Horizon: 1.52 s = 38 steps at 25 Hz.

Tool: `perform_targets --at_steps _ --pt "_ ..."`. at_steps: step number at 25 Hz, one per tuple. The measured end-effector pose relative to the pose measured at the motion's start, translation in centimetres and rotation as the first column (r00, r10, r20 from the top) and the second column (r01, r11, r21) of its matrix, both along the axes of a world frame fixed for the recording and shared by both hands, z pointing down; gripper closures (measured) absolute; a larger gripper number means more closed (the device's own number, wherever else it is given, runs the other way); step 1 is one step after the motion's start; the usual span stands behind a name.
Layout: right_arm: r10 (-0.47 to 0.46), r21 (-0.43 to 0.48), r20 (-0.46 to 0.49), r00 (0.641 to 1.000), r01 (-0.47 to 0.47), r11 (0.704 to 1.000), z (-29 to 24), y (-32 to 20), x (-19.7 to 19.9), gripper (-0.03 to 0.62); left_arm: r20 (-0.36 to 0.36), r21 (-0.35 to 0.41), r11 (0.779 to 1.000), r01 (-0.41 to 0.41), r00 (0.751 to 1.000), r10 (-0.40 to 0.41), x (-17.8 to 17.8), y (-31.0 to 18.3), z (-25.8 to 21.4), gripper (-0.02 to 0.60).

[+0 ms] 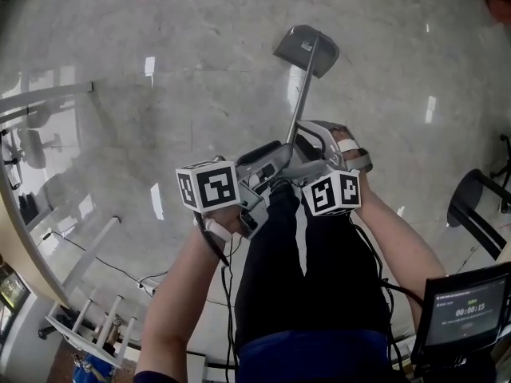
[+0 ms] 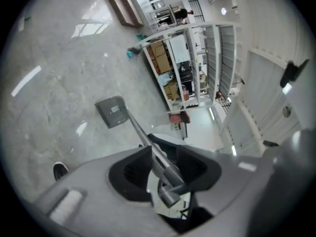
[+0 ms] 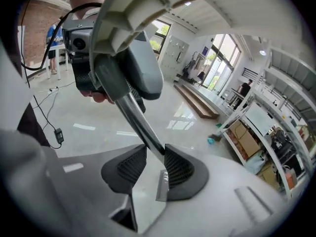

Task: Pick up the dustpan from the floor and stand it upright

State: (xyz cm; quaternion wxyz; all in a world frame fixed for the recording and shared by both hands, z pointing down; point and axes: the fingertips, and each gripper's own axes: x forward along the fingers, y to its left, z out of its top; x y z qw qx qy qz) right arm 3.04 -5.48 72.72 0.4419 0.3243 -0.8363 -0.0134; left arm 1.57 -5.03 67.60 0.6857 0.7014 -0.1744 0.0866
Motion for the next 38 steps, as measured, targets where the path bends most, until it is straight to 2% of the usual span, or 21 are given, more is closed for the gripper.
perform_targets --at_steps 2,4,9,11,13,14,16,19,22,24,25,28,29,30,31,34,35,38 --pt "0.030 0.034 0.019 0.999 -0.030 0.999 -1.2 -1.5 0.6 0.477 -0.029 0.081 0.995 0.051 0.998 -0.049 -0.4 -2.4 -1.5 0.411" --pt "0.054 0.054 0.042 0.998 -0.056 0.997 -2.2 -2.4 0.6 0.480 -0.025 0.149 0.984 0.099 0.995 -0.096 -1.5 -4.2 -2.2 0.393" --pt "0.087 0.059 0.076 0.993 -0.091 0.994 -2.4 -2.4 -0.2 0.484 0.100 0.215 0.961 0.177 0.974 -0.202 -6.7 -5.9 -1.5 0.394" --pt "0.081 0.058 0.086 0.993 -0.086 0.995 -1.7 -3.0 0.7 0.485 0.152 0.251 0.957 0.143 0.971 -0.185 -6.9 -6.1 -1.5 0.399" --pt "0.095 0.041 0.105 0.990 -0.100 0.994 -1.3 -3.6 2.7 0.485 0.209 0.305 0.951 0.056 0.970 -0.124 -5.3 -6.1 -1.7 0.399" --pt "0.106 0.038 0.112 0.988 -0.111 0.993 -1.2 -4.0 3.7 0.487 0.233 0.340 0.940 0.007 0.968 -0.091 -4.3 -6.2 -2.1 0.396" --pt "0.122 0.042 0.120 0.985 -0.128 0.991 -1.3 -4.8 5.3 0.489 0.258 0.422 0.903 -0.077 0.965 -0.038 -2.1 -6.7 -3.6 0.382" --pt "0.125 0.046 0.133 0.983 -0.133 0.990 -1.9 -6.0 7.0 0.493 0.245 0.528 0.835 -0.157 0.969 0.027 1.7 -7.3 -6.8 0.351" --pt "0.127 0.043 0.150 0.981 -0.135 0.990 -2.3 -6.9 8.1 0.496 0.252 0.584 0.780 -0.227 0.963 0.092 5.5 -7.5 -8.9 0.350" --pt "0.128 0.041 0.160 0.979 -0.136 0.990 -2.4 -7.6 8.7 0.497 0.283 0.616 0.740 -0.271 0.952 0.113 7.4 -7.7 -9.7 0.350" --pt "0.129 0.040 0.166 0.978 -0.138 0.990 -2.5 -7.9 9.0 0.497 0.311 0.637 0.710 -0.299 0.943 0.119 8.2 -7.9 -10.0 0.350" --pt "0.135 0.025 0.188 0.973 -0.142 0.990 -2.7 -9.4 11.0 0.499 0.394 0.700 0.594 -0.395 0.908 0.140 11.1 -8.5 -10.4 0.350" --pt "0.137 0.023 0.193 0.972 -0.144 0.989 -2.8 -10.1 12.0 0.499 0.418 0.710 0.564 -0.421 0.897 0.142 12.3 -8.9 -10.4 0.350" --pt "0.140 0.021 0.199 0.970 -0.147 0.989 -2.9 -10.8 13.1 0.499 0.443 0.712 0.546 -0.442 0.886 0.140 13.4 -9.3 -10.2 0.350" --pt "0.142 0.018 0.207 0.968 -0.149 0.989 -2.9 -11.4 13.9 0.499 0.466 0.708 0.536 -0.460 0.874 0.135 14.2 -9.7 -10.0 0.355" --pt "0.146 0.002 0.230 0.962 -0.150 0.989 -3.0 -12.1 14.7 0.499 0.508 0.696 0.527 -0.488 0.853 0.120 15.1 -10.0 -9.2 0.387" --pt "0.147 0.000 0.234 0.961 -0.151 0.989 -2.9 -12.3 14.8 0.499 0.514 0.701 0.516 -0.492 0.850 0.112 15.1 -10.1 -9.0 0.399" --pt "0.158 -0.006 0.234 0.959 -0.161 0.987 -2.9 -13.2 15.2 0.502 0.552 0.719 0.458 -0.523 0.830 0.081 15.2 -10.7 -8.4 0.439"
